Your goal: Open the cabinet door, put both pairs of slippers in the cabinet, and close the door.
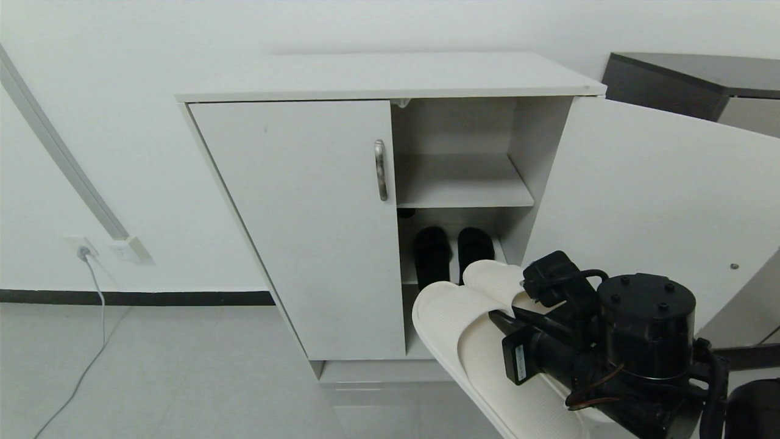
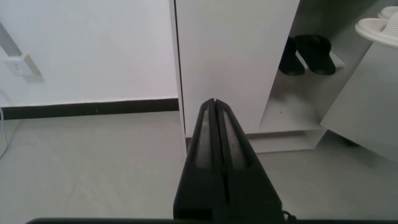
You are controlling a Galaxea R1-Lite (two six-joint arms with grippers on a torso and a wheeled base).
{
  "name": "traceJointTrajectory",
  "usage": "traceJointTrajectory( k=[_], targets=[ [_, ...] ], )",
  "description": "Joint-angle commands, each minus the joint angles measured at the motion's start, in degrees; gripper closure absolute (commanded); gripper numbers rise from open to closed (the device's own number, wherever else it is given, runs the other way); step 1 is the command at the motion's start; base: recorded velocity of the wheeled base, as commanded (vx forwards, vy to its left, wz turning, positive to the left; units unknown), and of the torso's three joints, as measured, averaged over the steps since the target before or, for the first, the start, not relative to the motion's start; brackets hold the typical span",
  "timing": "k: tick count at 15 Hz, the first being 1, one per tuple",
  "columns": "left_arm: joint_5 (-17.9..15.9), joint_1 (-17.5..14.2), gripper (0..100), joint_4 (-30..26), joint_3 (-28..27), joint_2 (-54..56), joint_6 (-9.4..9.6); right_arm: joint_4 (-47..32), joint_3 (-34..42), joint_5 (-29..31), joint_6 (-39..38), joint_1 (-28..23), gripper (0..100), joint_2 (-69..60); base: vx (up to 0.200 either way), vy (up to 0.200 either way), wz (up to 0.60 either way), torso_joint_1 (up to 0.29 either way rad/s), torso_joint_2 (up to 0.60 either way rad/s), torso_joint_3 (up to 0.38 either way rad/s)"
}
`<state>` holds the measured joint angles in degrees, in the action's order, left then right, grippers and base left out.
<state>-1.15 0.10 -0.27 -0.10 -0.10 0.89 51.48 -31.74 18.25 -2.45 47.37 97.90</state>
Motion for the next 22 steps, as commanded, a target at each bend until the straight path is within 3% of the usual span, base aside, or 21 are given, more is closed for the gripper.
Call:
traceJointTrajectory(
  k=[1, 6, 14, 16, 17, 18, 20, 22],
  targets=[
    [0.00, -0.01, 100, 0.00, 0.01, 0.01, 0.08, 0.02, 0.02, 0.21, -0.01, 0.00, 100, 0.10, 0.000, 0.000, 0.00, -0.076, 0.45, 0.354],
    [0.00, -0.01, 100, 0.00, 0.01, 0.01, -0.01, 0.02, 0.10, 0.38, -0.10, 0.00, 100, 0.62, 0.000, 0.000, 0.00, -0.025, 0.39, 0.360],
    [0.09, -0.01, 100, 0.00, 0.01, 0.01, -0.10, 3.71, -0.25, 2.32, 0.25, -1.05, 100, 4.40, 0.000, 0.000, 0.00, 0.001, 0.03, 0.026],
    [0.09, -0.01, 100, 0.00, 0.01, 0.01, -0.10, 5.21, -2.27, 5.22, 0.60, -0.70, 100, 6.86, 0.000, 0.000, 0.00, 0.000, 0.00, 0.000],
    [0.09, -0.01, 100, 0.00, 0.01, 0.01, -0.10, 4.86, -6.49, 11.37, 0.43, 1.14, 100, 10.38, 0.000, 0.000, 0.00, 0.000, 0.00, 0.000],
    [0.00, -0.01, 100, 0.00, 0.01, 0.01, -0.10, 4.68, -8.69, 13.04, 0.08, 1.58, 100, 11.87, 0.000, 0.000, 0.00, 0.000, 0.00, 0.000],
    [0.00, -0.01, 100, 0.00, 0.01, 0.01, -0.01, -1.91, -14.22, 14.71, -4.76, 1.76, 100, 14.69, 0.000, 0.000, 0.00, 0.000, 0.00, 0.000],
    [0.00, -0.01, 100, 0.00, 0.01, 0.01, 0.08, -17.64, -21.52, 18.66, -13.72, 1.49, 100, 13.81, 0.000, 0.000, 0.00, 0.000, 0.00, 0.000]
  ],
)
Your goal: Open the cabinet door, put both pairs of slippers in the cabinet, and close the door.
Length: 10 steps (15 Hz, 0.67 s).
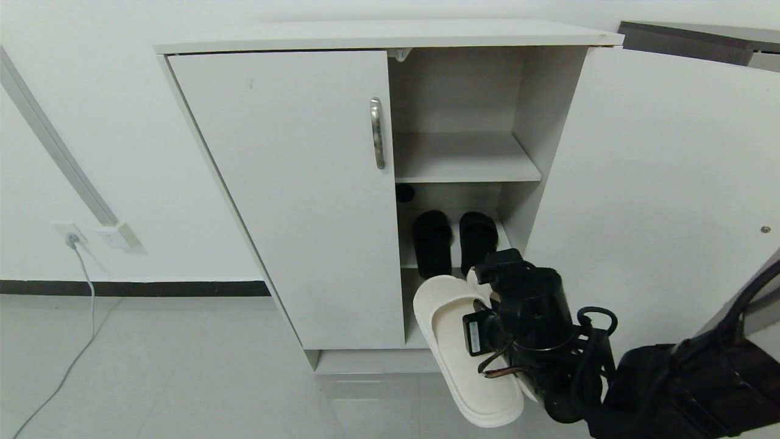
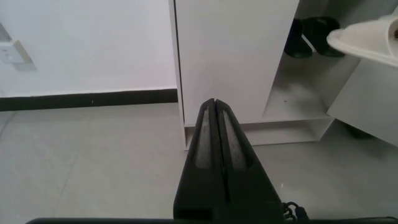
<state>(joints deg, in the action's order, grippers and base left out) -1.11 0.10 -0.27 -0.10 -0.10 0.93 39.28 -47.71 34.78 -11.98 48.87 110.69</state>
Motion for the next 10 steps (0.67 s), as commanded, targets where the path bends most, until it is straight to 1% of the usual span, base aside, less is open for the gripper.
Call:
traceJointTrajectory(
  k=[1, 2, 3, 6, 8, 10],
  targets=[
    [-0.03, -0.01, 100, 0.00, 0.01, 0.01, 0.13, -12.82, -9.85, 4.16, -7.26, 0.00, 100, 0.67, 0.000, 0.000, 0.00, 0.000, 0.00, 0.000],
    [-0.03, -0.01, 100, 0.00, 0.01, 0.01, 0.22, -16.69, -13.02, 7.14, -7.79, 0.00, 100, 0.67, 0.000, 0.000, 0.00, 0.000, 0.00, 0.000],
    [-0.03, -0.01, 100, 0.00, 0.01, 0.01, 0.13, -17.13, -16.53, 8.90, -7.18, 0.26, 100, 0.75, 0.000, 0.000, 0.00, 0.000, 0.00, 0.000],
    [-0.03, -0.01, 100, 0.00, 0.01, 0.01, 0.04, -17.31, -24.18, 10.48, -2.25, 0.87, 100, 0.67, 0.000, 0.000, 0.00, 0.000, 0.00, 0.000],
    [-0.03, -0.01, 100, 0.00, 0.01, 0.01, 0.04, -17.04, -27.43, 12.94, 0.38, 1.14, 100, 0.32, 0.000, 0.000, 0.00, 0.000, 0.00, 0.000],
    [-0.03, -0.01, 100, 0.00, 0.01, 0.01, 0.04, -16.87, -28.75, 13.03, 2.67, 1.40, 100, -0.83, 0.000, 0.000, 0.00, 0.000, 0.00, 0.000]
  ],
)
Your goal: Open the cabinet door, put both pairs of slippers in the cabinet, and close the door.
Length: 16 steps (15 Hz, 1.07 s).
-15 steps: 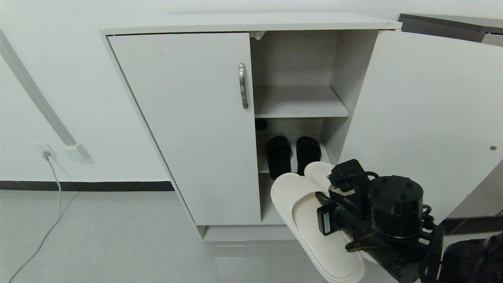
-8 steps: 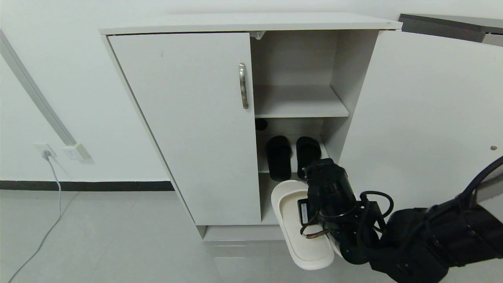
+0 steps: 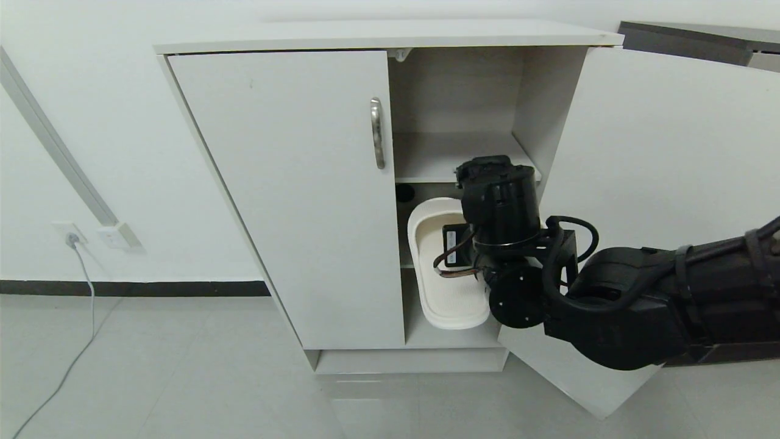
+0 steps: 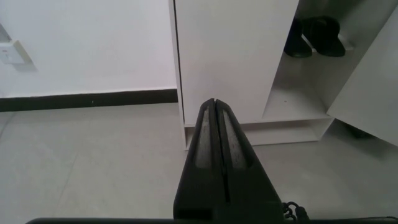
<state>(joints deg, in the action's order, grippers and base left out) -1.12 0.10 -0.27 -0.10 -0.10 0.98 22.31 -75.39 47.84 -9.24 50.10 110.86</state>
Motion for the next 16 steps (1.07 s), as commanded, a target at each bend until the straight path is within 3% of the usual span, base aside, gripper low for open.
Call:
traceJointTrajectory(
  k=[1, 6, 9, 16],
  targets=[
    [-0.02, -0.01, 100, 0.00, 0.01, 0.01, -0.01, 0.19, -1.34, 0.06, 0.63, 0.17, 100, -1.44, 0.000, 0.000, 0.00, 0.000, 0.00, 0.000],
    [-0.02, -0.01, 100, 0.00, 0.01, 0.01, -0.01, 9.51, -0.90, -0.02, 6.43, -0.36, 100, -0.65, 0.000, 0.000, 0.00, 0.000, 0.00, 0.000],
    [-0.02, -0.01, 100, 0.00, 0.01, 0.01, -0.10, 10.12, -0.90, -0.55, 7.13, -0.97, 100, -0.47, 0.000, 0.000, 0.00, 0.000, 0.00, 0.000],
    [-0.02, -0.01, 100, 0.00, 0.01, 0.01, -0.18, 10.21, -0.81, -0.73, 7.04, -1.68, 100, -0.56, 0.200, 0.000, 0.00, 0.001, 0.01, 0.004]
  ],
)
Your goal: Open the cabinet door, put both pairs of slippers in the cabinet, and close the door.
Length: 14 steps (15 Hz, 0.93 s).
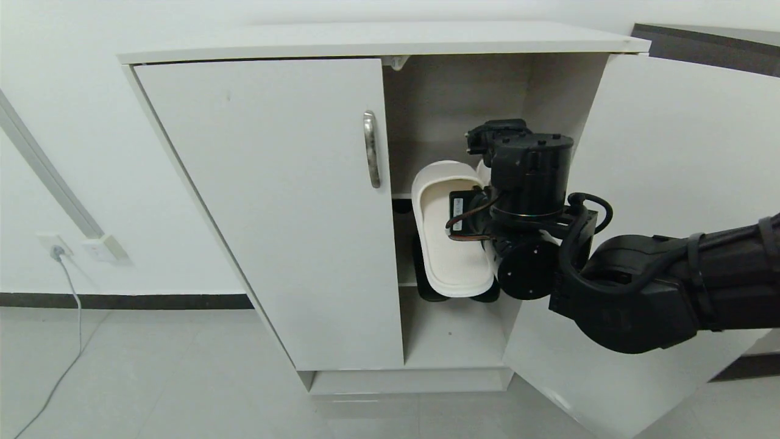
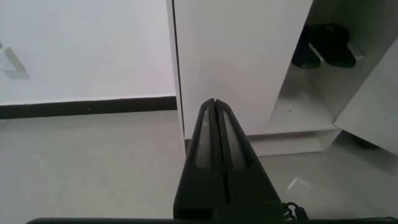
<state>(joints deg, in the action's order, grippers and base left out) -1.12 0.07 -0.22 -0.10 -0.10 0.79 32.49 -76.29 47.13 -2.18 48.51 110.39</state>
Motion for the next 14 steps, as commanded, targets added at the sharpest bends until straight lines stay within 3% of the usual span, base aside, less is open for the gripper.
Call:
traceJointTrajectory(
  k=[1, 4, 9, 14],
  targets=[
    [0.07, 0.01, 100, -0.04, 0.01, 0.01, 0.00, 0.03, 0.09, -0.02, -0.02, -0.08, 100, 0.00, 0.200, 0.000, 0.00, 0.002, 0.00, 0.007],
    [0.07, 0.01, 100, -0.04, 0.01, 0.01, 0.00, 0.03, 0.00, -0.11, -0.02, -0.08, 100, 0.00, 0.200, 0.000, 0.00, 0.002, 0.00, 0.007],
    [0.07, 0.01, 100, -0.04, 0.01, 0.01, 0.00, -0.50, -2.81, -1.78, 0.25, -1.92, 100, 2.11, 0.000, 0.000, 0.00, 0.000, 0.00, 0.000],
    [0.15, 0.01, 100, -0.04, 0.01, 0.01, -0.09, -7.70, -11.25, -4.15, 0.16, -4.30, 100, 4.22, 0.000, 0.000, 0.00, 0.000, 0.00, 0.000]
  ],
)
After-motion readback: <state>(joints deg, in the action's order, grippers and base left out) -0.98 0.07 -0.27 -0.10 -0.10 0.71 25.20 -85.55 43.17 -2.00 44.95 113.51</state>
